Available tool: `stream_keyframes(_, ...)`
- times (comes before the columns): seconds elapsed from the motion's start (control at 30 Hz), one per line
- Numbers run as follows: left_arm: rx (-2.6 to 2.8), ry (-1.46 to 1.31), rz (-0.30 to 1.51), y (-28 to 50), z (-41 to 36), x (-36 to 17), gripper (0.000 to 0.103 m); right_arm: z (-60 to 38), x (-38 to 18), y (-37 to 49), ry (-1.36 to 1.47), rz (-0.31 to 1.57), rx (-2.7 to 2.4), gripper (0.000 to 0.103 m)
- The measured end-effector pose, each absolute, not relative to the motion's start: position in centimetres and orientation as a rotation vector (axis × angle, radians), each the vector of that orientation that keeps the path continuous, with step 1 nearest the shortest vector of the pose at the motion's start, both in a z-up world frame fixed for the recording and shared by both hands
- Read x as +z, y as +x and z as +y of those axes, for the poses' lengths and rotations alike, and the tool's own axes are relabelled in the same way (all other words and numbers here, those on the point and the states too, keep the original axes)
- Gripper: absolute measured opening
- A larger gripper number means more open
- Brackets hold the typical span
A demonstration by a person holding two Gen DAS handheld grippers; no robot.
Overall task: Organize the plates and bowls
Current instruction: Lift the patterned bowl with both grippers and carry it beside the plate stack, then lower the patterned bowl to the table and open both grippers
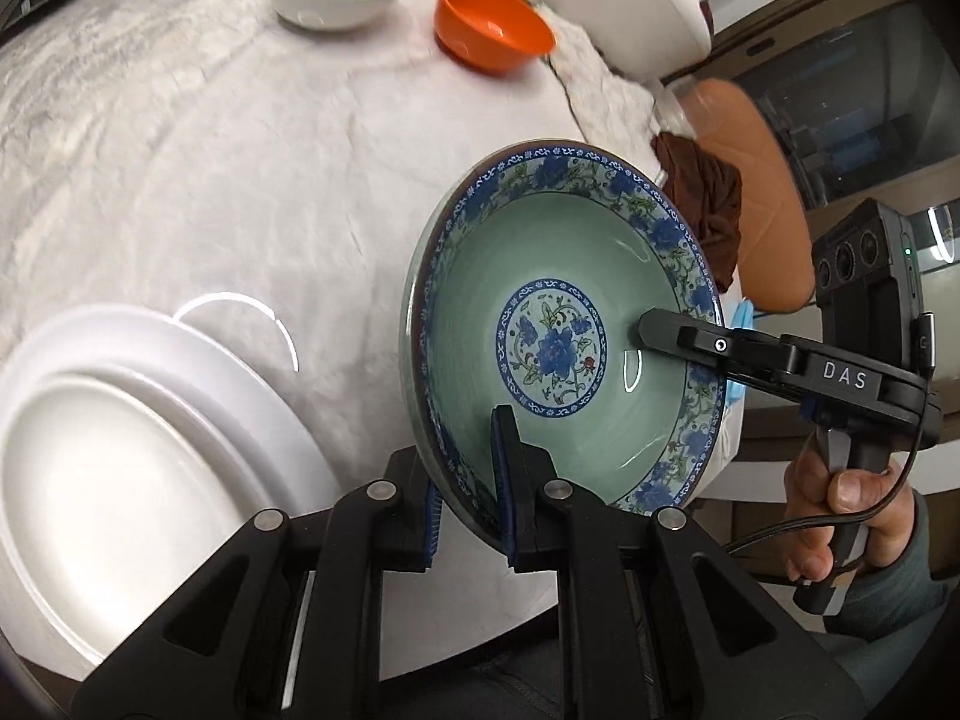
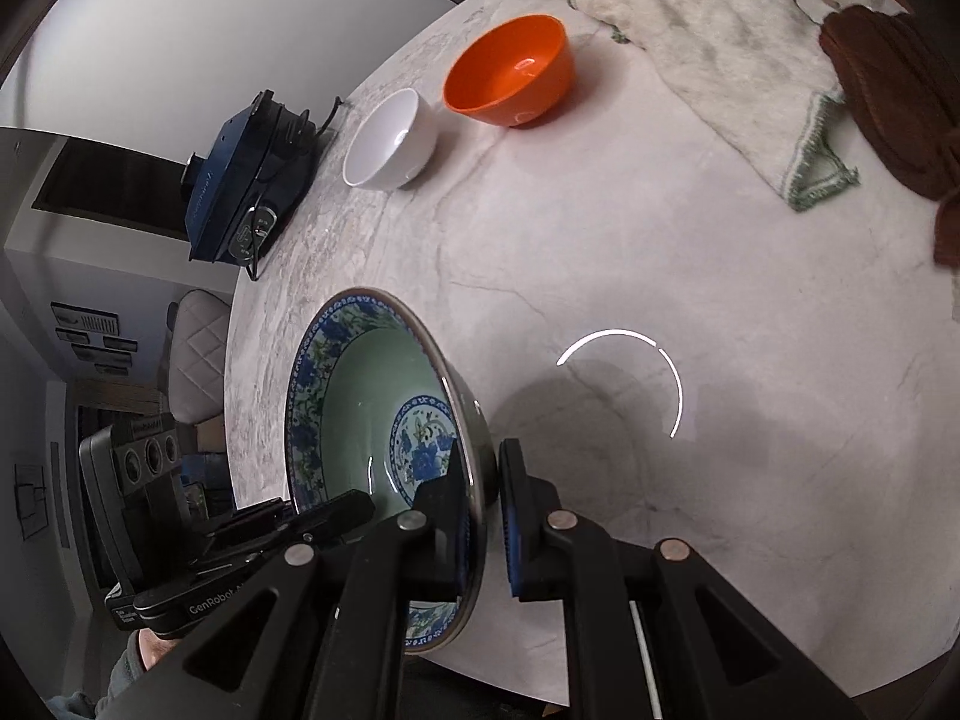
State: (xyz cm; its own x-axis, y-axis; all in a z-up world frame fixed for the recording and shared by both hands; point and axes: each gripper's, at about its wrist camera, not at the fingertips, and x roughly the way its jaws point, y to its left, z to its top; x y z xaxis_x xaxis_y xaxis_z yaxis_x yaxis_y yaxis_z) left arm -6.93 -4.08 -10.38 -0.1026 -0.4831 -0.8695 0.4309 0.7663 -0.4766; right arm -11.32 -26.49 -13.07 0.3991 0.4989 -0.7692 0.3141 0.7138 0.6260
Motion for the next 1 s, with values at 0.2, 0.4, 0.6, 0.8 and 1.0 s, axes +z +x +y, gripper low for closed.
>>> stream_keyframes(0.2,-0.736,0.007,1.505,-9.4,-6.4,-13.0,0.013,-27.8,-16.0,-13.5,0.775,1.235,0.144,0.011)
stream_keyframes(0.4,-0.731,0.037,1.520,-10.3,-8.0,-15.1,0.013,-29.0,-18.7,-14.7,0.805,1.256,0.140,0.011)
stream_keyframes(0.6,-0.705,0.045,1.524,-10.0,-9.0,-16.6,0.013,-29.1,-19.6,-15.1,0.806,1.250,0.159,0.011)
stream_keyframes(0.8,-0.672,0.036,1.510,-9.7,-8.8,-16.5,0.014,-28.9,-19.7,-14.9,0.790,1.234,0.197,0.013)
stream_keyframes(1.0,-0.634,-0.021,1.449,-9.9,-6.1,-13.2,0.091,-29.7,-18.3,-15.7,0.782,1.173,0.196,0.074)
